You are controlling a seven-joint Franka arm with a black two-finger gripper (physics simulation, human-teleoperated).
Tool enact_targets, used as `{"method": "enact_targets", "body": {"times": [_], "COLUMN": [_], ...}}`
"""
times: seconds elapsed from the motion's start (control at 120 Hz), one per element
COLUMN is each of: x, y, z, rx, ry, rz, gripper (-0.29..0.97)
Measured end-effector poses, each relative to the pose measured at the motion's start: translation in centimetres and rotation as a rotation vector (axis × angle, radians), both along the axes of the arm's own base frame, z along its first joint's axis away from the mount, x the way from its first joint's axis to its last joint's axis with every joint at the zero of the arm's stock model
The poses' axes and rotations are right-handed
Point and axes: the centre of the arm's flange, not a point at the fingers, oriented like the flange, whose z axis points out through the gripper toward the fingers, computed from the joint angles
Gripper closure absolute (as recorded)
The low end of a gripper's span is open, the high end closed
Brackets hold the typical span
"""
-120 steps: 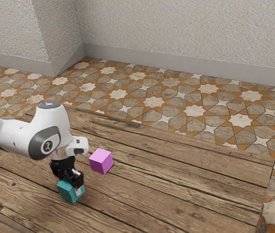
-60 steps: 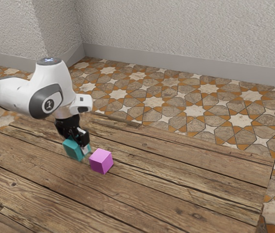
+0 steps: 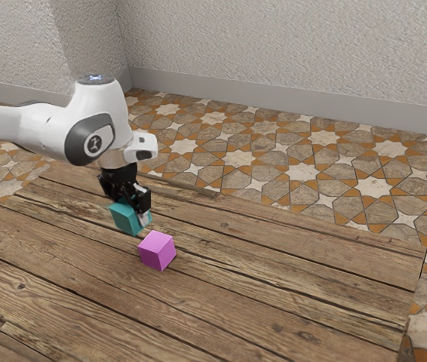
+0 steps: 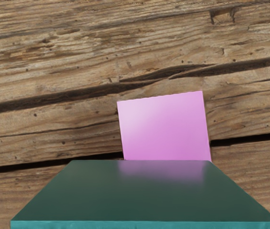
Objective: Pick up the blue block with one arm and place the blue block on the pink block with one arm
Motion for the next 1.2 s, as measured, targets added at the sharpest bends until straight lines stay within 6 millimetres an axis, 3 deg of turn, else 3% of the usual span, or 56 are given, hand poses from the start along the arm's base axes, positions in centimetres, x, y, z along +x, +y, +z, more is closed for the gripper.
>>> {"method": "enact_targets", "body": {"times": [0.167, 0.408, 1.2], "x": [1.5, 2.2, 3.2], "y": [-1.1, -0.7, -1.8], "z": [-1.6, -4.6, -6.1], "rx": [-0.010, -0.015, -0.019], "ry": [0.018, 0.049, 0.047], "rz": [0.006, 0.041, 0.072], "gripper": [0.34, 0.34, 0.34]}}
